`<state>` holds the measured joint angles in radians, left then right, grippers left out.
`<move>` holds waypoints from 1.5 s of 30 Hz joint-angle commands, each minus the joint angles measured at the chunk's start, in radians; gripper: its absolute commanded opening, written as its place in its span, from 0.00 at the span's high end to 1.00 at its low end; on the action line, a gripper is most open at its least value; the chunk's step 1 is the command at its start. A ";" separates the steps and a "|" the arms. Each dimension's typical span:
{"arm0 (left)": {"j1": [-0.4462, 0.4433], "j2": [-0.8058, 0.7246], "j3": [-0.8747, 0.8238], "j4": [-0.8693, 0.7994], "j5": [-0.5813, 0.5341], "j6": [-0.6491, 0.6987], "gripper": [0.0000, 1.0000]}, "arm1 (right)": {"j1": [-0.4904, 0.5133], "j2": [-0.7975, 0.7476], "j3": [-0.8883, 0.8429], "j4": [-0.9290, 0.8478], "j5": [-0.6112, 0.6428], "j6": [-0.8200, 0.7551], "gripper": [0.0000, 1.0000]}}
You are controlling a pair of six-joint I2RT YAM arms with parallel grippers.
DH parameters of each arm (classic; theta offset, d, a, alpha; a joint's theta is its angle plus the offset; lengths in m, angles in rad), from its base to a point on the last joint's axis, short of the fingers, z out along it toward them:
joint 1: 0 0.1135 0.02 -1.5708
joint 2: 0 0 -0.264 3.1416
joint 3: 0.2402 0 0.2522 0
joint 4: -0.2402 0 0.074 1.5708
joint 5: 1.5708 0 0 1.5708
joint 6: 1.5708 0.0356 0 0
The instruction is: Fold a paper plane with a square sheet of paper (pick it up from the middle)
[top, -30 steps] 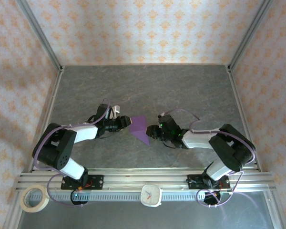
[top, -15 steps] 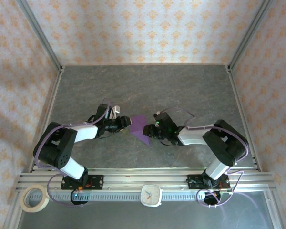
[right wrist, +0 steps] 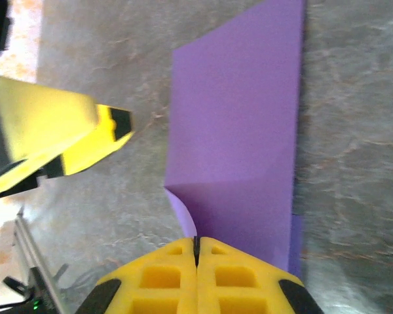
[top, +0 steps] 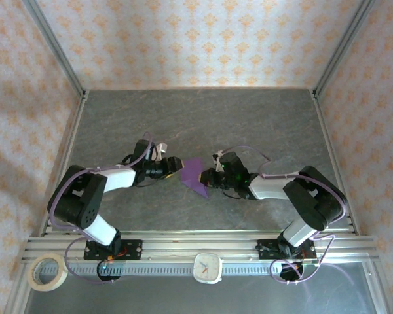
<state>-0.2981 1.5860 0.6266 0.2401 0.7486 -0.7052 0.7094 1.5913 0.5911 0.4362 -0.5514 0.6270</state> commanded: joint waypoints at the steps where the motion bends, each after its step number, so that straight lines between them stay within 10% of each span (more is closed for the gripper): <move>1: 0.011 0.026 0.042 -0.019 0.055 0.022 0.44 | -0.018 -0.020 -0.027 0.082 -0.050 -0.017 1.00; 27: -0.036 0.110 0.101 -0.003 0.096 -0.024 0.40 | -0.128 -0.036 -0.165 0.288 -0.142 0.038 1.00; 39: -0.065 0.163 0.129 0.082 0.159 -0.081 0.50 | -0.146 -0.031 -0.181 0.283 -0.157 0.024 1.00; 45: -0.069 0.167 0.126 0.121 0.124 -0.120 0.71 | -0.149 -0.064 -0.169 0.203 -0.094 0.005 0.85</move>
<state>-0.3611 1.7565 0.7391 0.3042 0.8787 -0.8082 0.5655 1.5692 0.4191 0.6765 -0.6945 0.6579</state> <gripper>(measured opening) 0.306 0.119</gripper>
